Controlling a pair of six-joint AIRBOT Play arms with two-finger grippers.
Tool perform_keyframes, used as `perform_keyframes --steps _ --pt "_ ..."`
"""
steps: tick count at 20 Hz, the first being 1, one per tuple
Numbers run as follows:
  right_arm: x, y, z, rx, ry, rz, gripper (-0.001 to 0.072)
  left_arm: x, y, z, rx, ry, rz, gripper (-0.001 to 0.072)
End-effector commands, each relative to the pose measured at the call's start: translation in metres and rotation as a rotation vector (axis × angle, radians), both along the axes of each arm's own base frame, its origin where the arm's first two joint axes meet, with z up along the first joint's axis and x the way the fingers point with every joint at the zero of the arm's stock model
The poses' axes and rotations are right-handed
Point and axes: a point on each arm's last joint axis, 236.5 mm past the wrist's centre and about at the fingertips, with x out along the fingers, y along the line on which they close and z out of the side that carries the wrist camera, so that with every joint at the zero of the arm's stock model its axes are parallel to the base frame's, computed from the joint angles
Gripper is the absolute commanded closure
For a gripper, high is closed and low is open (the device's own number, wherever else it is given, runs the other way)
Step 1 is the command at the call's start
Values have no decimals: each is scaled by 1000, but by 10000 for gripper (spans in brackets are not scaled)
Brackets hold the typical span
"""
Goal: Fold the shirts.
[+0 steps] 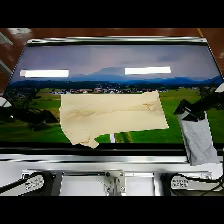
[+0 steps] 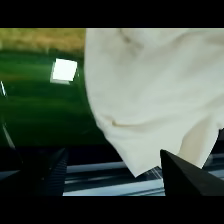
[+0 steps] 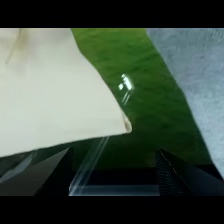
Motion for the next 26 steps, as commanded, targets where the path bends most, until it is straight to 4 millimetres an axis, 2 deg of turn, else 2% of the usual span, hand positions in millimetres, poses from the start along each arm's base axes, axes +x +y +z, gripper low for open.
perform_keyframes --steps 1,4,9,10,11,12,14,15,17,19,22,26 --pt "-19 28 -14 175 22 -39 81 -38 -16 -38 -42 67 61 -10" --pt "-8 28 -20 158 -20 -58 81 -28 -28 -56 -74 31 159 -9" --pt "-6 24 -23 136 -32 -58 81 -12 -51 -72 -100 15 164 -2" --pt "-6 24 -23 136 -32 -58 81 -9 -52 -75 -95 11 171 88" --pt "-6 24 -23 136 -31 -58 81 -4 -52 -77 -95 1 190 293" --pt "-7 23 -23 133 -27 -58 81 2 -51 -77 -97 -15 214 459" --pt "-12 17 -27 105 -9 -51 81 12 -48 -73 -94 -44 230 643" --pt "-16 16 -31 94 4 -48 79 15 -48 -70 -92 -58 223 674" --pt "-24 17 -41 94 24 -56 21 22 -48 -62 -97 -81 200 674" --pt "-25 20 -56 98 30 -92 21 26 -50 -54 -104 -109 153 674" --pt "-10 31 -70 162 12 -160 22 26 -53 -47 -112 -123 120 674" --pt "-2 39 -86 180 18 -180 29 25 -54 -46 -119 -119 117 674"
